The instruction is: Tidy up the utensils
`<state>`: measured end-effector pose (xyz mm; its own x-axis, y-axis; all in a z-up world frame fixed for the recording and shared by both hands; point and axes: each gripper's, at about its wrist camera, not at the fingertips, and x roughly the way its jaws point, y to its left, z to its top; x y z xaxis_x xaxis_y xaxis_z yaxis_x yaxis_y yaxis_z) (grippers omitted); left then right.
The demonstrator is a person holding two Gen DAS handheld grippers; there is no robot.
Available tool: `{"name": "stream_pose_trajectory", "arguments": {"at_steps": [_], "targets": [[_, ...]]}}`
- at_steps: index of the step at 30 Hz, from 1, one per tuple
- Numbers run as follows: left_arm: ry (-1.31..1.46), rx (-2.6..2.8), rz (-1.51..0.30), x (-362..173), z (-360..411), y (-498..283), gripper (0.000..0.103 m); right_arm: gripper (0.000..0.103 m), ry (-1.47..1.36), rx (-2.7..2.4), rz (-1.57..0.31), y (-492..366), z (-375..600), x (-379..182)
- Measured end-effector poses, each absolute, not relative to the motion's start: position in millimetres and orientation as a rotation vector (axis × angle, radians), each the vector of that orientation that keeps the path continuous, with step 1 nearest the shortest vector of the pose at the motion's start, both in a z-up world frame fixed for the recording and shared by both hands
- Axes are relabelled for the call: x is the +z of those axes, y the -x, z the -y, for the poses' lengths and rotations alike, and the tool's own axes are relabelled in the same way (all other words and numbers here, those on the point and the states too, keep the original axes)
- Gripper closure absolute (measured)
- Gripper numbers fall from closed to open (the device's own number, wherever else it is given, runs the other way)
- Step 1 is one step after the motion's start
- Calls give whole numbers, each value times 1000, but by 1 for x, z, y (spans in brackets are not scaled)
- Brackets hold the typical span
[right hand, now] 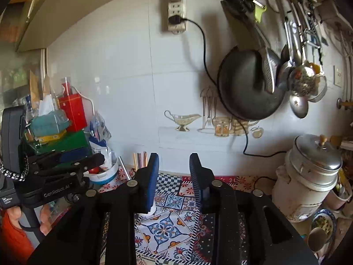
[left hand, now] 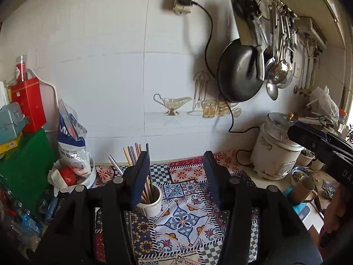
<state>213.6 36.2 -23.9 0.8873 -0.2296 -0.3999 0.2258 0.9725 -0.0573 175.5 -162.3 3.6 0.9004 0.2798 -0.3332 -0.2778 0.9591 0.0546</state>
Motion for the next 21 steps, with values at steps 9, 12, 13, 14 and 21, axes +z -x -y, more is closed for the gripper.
{"name": "stream_pose_trajectory", "arguments": {"at_steps": [9, 12, 13, 14, 21], "targets": [[7, -185, -325, -3, -7, -106, 19, 29, 3, 212, -240, -76, 198, 23], [1, -158, -303, -2, 0, -77, 10, 16, 11, 176, -223, -50, 205, 23], [-2, -153, -296, -2, 1, -68, 8, 14, 10, 165, -219, -40, 209, 23], [-6, -148, -290, -2, 3, -60, 7, 11, 12, 152, -217, -33, 211, 22], [-11, -130, -249, 0, 12, -21, 2, 8, 10, 108, -232, -9, 218, 18]]}}
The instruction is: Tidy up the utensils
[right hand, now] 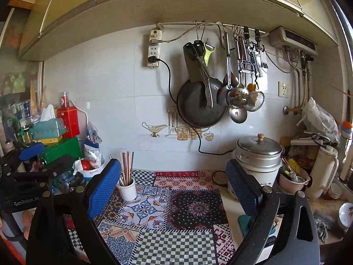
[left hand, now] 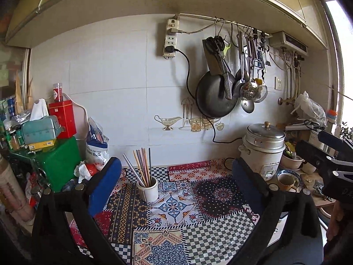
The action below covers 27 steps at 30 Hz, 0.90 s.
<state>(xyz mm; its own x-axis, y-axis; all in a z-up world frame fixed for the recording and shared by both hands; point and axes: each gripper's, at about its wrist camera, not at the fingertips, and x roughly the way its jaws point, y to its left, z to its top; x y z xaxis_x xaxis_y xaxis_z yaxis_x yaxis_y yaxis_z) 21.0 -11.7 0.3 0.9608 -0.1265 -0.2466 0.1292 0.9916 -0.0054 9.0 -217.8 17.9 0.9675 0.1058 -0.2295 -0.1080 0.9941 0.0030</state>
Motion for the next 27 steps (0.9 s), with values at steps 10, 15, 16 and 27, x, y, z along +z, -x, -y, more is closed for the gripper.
{"name": "stream_pose_trajectory", "arguments": {"at_steps": [10, 15, 16, 27], "targets": [[15, -122, -224, 6, 16, -16, 2, 8, 14, 103, -213, 5, 225, 21], [-1, -117, -220, 6, 20, -19, 1, 8, 8, 110, -211, 2, 226, 22], [-2, -116, -220, 6, 20, -20, 1, 8, 8, 110, -212, 2, 225, 22], [0, -117, -232, 3, 23, -29, 1, 8, 5, 108, -232, -2, 222, 19]]}}
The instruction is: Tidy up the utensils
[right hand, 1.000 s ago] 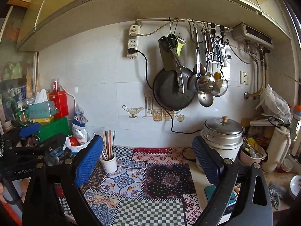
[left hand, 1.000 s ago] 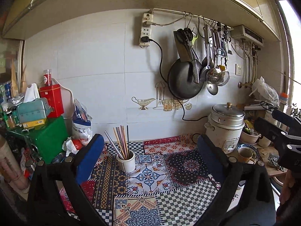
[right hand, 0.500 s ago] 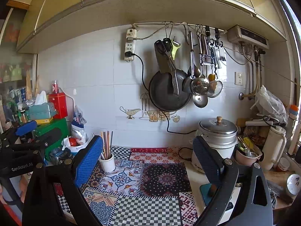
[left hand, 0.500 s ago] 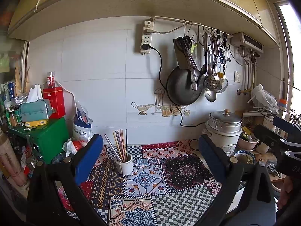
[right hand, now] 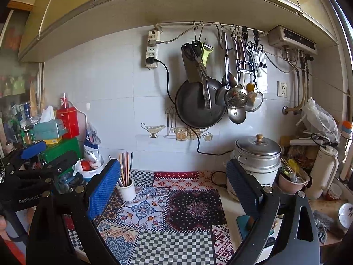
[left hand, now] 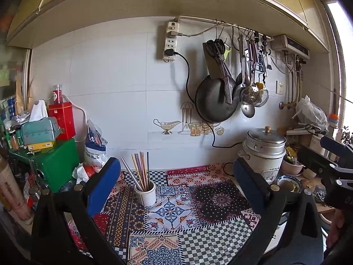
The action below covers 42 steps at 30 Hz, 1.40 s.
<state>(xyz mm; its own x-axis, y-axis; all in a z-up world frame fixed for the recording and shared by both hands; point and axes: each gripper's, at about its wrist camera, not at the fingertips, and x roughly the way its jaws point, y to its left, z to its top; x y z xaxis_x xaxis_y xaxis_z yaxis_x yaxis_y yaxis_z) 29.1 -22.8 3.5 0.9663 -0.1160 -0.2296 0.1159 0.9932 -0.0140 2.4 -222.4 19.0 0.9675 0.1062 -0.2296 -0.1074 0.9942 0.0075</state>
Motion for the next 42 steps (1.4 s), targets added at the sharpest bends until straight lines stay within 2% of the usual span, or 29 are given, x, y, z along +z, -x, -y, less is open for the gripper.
{"name": "stream_pose_trajectory", "arguments": {"at_steps": [42], "targets": [[-10, -120, -221, 8, 22, -31, 1, 8, -1, 117, -244, -12, 222, 20]]}}
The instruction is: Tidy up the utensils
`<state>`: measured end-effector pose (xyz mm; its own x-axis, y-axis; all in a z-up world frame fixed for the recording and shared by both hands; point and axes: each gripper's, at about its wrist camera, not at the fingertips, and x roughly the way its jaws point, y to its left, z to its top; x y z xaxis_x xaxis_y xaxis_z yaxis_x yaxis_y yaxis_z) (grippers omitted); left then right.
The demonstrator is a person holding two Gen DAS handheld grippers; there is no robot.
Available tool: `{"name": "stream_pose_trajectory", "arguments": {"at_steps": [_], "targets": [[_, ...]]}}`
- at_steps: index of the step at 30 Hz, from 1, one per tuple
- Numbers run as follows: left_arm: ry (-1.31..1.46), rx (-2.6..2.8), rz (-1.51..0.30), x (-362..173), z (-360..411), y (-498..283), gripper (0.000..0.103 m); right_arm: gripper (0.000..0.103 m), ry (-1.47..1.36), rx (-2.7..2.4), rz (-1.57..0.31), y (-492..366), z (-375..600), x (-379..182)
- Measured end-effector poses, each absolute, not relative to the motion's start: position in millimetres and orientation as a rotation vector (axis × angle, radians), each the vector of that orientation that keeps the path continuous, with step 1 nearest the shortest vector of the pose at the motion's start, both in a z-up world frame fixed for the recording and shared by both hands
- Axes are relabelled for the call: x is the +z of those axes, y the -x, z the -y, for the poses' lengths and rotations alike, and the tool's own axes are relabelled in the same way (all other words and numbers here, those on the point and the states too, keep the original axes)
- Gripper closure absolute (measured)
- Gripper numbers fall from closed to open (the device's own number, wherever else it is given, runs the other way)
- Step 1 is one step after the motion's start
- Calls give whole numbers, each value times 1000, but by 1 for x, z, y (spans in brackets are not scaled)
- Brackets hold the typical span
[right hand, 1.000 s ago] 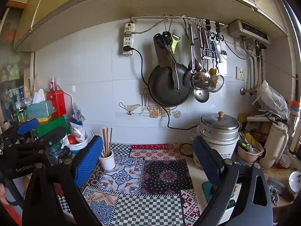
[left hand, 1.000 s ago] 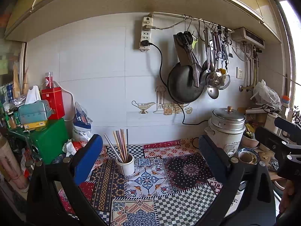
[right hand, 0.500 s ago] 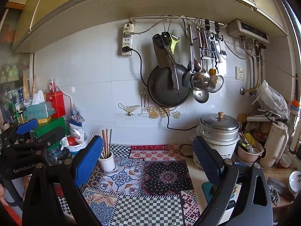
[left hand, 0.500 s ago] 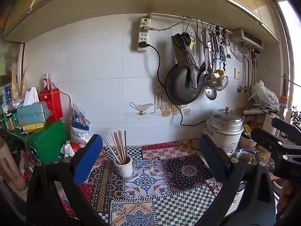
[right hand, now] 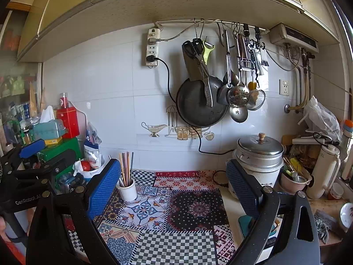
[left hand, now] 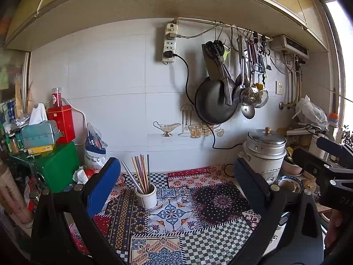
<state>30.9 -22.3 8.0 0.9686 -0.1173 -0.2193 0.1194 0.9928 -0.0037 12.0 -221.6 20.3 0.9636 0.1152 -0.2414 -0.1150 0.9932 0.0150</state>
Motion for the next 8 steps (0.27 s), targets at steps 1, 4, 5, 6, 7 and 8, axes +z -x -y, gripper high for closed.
{"name": "stream_pose_trajectory", "arguments": {"at_steps": [1, 4, 5, 6, 7, 8], "targets": [[-8, -119, -221, 8, 22, -31, 1, 8, -2, 119, -245, -12, 221, 20], [0, -110, -218, 8, 19, -31, 1, 8, -3, 127, -245, -14, 219, 21], [2, -106, -218, 9, 18, -31, 1, 8, -4, 130, -245, -14, 218, 20], [4, -102, -218, 9, 17, -31, 1, 8, -4, 134, -244, -14, 218, 20], [4, -97, -220, 9, 16, -32, 1, 8, -3, 138, -244, -14, 217, 20], [4, -94, -222, 9, 15, -33, 1, 8, -2, 141, -243, -15, 216, 20]]}}
